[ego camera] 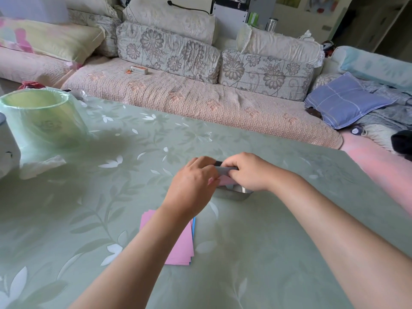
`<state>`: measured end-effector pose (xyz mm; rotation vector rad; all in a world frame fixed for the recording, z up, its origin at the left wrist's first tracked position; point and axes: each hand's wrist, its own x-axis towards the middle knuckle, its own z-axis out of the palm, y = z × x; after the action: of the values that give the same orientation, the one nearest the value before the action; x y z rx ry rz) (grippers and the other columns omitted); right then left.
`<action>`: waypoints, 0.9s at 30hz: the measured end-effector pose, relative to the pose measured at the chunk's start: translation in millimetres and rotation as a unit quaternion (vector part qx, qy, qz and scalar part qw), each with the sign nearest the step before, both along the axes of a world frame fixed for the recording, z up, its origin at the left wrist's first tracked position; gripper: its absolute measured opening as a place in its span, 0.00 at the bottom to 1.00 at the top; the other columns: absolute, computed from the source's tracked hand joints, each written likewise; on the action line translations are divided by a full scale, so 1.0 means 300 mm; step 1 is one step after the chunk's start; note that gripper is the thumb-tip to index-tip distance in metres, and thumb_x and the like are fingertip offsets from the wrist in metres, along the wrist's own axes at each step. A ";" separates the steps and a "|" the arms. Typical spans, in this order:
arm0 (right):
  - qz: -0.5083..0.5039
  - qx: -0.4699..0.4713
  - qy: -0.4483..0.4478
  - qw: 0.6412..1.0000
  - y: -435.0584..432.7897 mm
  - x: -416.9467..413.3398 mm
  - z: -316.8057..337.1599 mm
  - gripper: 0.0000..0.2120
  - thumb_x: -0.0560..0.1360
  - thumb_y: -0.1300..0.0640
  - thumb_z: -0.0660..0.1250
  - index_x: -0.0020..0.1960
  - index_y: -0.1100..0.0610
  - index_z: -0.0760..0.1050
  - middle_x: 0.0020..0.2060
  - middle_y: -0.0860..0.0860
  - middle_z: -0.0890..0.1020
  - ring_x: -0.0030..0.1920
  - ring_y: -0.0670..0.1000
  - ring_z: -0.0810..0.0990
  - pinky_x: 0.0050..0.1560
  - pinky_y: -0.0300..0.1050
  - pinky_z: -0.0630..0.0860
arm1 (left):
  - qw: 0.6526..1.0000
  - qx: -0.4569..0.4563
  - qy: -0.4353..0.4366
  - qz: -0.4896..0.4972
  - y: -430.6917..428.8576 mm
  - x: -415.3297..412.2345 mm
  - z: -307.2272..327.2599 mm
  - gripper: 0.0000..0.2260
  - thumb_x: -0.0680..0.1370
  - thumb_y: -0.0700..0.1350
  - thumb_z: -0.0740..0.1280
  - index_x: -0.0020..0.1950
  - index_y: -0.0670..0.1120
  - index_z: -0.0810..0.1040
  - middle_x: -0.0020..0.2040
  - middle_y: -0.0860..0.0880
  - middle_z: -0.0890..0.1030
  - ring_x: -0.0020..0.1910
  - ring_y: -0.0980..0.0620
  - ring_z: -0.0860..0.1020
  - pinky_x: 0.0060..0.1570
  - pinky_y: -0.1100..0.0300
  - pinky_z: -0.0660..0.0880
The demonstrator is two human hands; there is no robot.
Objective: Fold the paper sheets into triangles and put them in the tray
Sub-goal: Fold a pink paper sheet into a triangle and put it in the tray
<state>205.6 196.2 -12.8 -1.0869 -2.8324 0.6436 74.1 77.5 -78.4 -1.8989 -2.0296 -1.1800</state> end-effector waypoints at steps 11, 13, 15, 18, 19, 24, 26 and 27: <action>-0.062 0.044 0.069 0.995 0.026 0.034 -0.035 0.06 0.73 0.47 0.71 0.39 0.47 0.80 0.30 0.47 0.80 0.31 0.47 0.77 0.30 0.44 0.72 | 0.990 -0.001 -0.144 0.004 0.013 0.009 -0.016 0.10 0.79 0.52 0.67 0.58 0.51 0.74 0.48 0.53 0.81 0.47 0.49 0.78 0.44 0.53 0.76; -0.074 0.122 0.031 0.989 0.042 0.035 -0.042 0.06 0.73 0.47 0.70 0.41 0.48 0.79 0.33 0.45 0.79 0.37 0.49 0.78 0.32 0.42 0.68 | 0.993 0.014 -0.117 0.009 0.020 0.009 -0.022 0.18 0.79 0.51 0.67 0.68 0.54 0.69 0.58 0.54 0.78 0.57 0.51 0.74 0.51 0.56 0.74; -0.069 0.163 -0.014 0.984 0.054 0.032 -0.052 0.06 0.74 0.48 0.69 0.42 0.48 0.77 0.36 0.44 0.78 0.41 0.52 0.78 0.33 0.42 0.66 | 0.998 0.020 -0.061 0.016 0.030 0.007 -0.026 0.22 0.79 0.50 0.65 0.73 0.52 0.68 0.66 0.53 0.74 0.63 0.51 0.69 0.59 0.57 0.71; -0.055 0.148 -0.042 0.987 0.060 0.024 -0.083 0.07 0.74 0.45 0.68 0.39 0.45 0.74 0.37 0.45 0.78 0.43 0.53 0.78 0.34 0.43 0.66 | 0.999 -0.025 0.032 0.026 0.046 0.010 -0.039 0.21 0.80 0.52 0.63 0.74 0.52 0.69 0.72 0.54 0.70 0.69 0.50 0.66 0.63 0.54 0.68; -0.055 0.144 -0.041 0.987 0.063 0.020 -0.097 0.06 0.74 0.46 0.68 0.39 0.44 0.74 0.38 0.44 0.78 0.44 0.52 0.78 0.35 0.43 0.66 | 0.996 -0.051 0.072 0.030 0.051 0.011 -0.049 0.20 0.80 0.53 0.61 0.73 0.53 0.70 0.71 0.55 0.71 0.69 0.50 0.66 0.63 0.54 0.67; -0.064 0.156 -0.041 0.985 0.081 0.015 -0.153 0.06 0.74 0.48 0.67 0.49 0.42 0.80 0.39 0.40 0.76 0.47 0.49 0.76 0.41 0.43 0.67 | 0.979 -0.124 0.153 0.062 0.064 0.016 -0.085 0.19 0.82 0.59 0.49 0.61 0.58 0.77 0.57 0.59 0.80 0.65 0.51 0.67 0.61 0.53 0.55; -0.064 0.154 -0.046 0.985 0.088 0.015 -0.163 0.04 0.74 0.47 0.67 0.48 0.42 0.80 0.41 0.41 0.79 0.48 0.50 0.78 0.40 0.43 0.67 | 0.980 -0.128 0.138 0.064 0.068 0.017 -0.088 0.18 0.82 0.59 0.50 0.63 0.58 0.75 0.56 0.58 0.81 0.67 0.50 0.67 0.65 0.51 0.51; -0.062 0.158 -0.047 0.984 0.091 0.016 -0.167 0.04 0.75 0.46 0.67 0.48 0.42 0.80 0.42 0.41 0.79 0.49 0.51 0.78 0.40 0.43 0.67 | 0.983 -0.124 0.123 0.060 0.069 0.015 -0.087 0.18 0.82 0.59 0.52 0.66 0.56 0.73 0.58 0.57 0.80 0.68 0.50 0.67 0.67 0.50 0.51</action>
<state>210.3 223.5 -62.8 -1.2469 -2.7805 0.1286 78.5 98.4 -104.4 -1.8822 -2.1958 -0.6519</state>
